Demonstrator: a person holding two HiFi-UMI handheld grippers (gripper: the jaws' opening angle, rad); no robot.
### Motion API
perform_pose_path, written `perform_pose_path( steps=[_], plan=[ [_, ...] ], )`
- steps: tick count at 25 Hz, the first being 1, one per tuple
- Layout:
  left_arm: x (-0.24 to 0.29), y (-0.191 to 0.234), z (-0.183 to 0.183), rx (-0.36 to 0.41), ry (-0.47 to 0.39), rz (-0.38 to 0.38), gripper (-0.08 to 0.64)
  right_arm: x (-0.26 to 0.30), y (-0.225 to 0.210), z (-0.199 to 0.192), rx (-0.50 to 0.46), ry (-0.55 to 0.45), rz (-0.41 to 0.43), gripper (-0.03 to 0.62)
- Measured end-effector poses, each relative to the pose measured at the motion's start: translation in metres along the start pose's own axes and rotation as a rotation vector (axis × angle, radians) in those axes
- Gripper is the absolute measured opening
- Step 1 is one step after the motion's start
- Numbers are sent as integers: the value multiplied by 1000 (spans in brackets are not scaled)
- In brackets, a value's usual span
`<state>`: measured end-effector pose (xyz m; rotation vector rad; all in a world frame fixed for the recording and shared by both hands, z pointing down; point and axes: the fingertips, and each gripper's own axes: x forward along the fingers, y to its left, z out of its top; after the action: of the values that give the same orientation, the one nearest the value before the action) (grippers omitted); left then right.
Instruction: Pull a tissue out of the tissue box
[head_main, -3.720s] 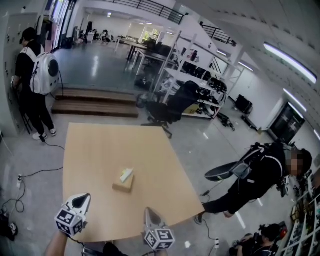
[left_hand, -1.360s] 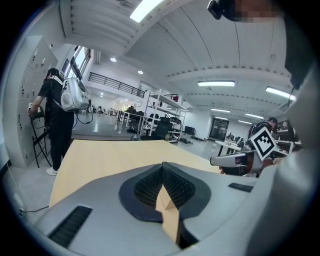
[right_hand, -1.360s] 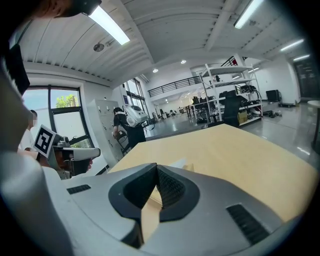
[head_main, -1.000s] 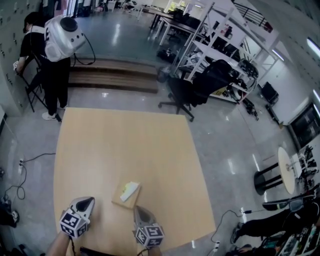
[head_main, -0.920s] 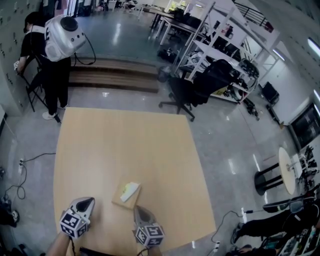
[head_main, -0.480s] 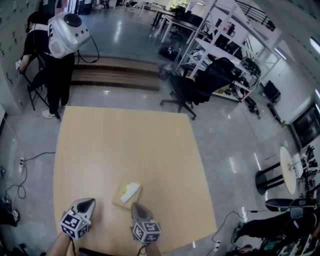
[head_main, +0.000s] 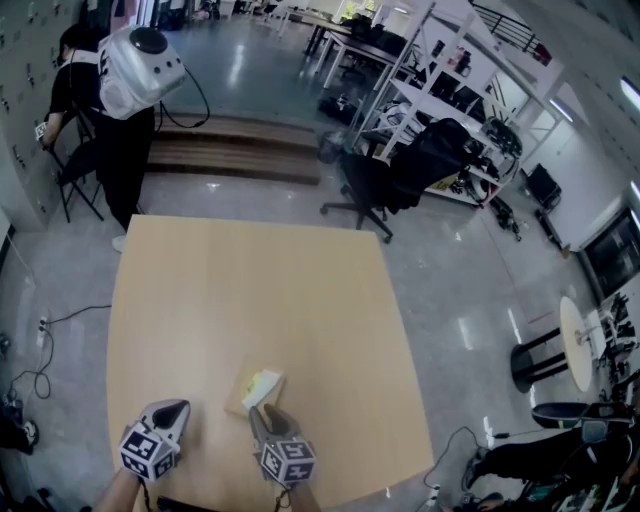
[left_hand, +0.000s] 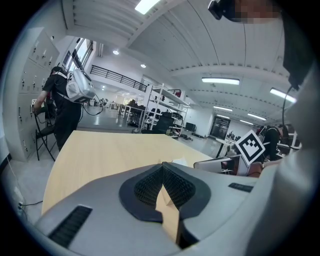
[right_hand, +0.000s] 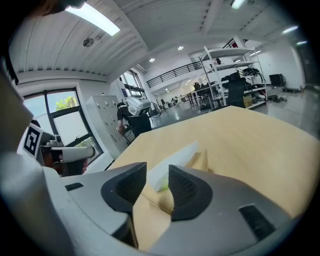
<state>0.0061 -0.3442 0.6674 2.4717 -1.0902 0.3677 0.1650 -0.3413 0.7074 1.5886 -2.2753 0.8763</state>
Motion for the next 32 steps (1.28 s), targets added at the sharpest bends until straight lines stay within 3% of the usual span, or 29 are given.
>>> perform_pose_path(
  steps=[15,27,32],
  plan=[
    [2,8,-1,-13,9,9,8,27,-10,-7,9,67,-2,147],
    [0,16,-4,-24,6,23,8,37,-6,-16,-37,133,-9,147],
    [0,13,-2,-26,10,22,8,34,-10,-14,-50,139,-30,98]
  ],
)
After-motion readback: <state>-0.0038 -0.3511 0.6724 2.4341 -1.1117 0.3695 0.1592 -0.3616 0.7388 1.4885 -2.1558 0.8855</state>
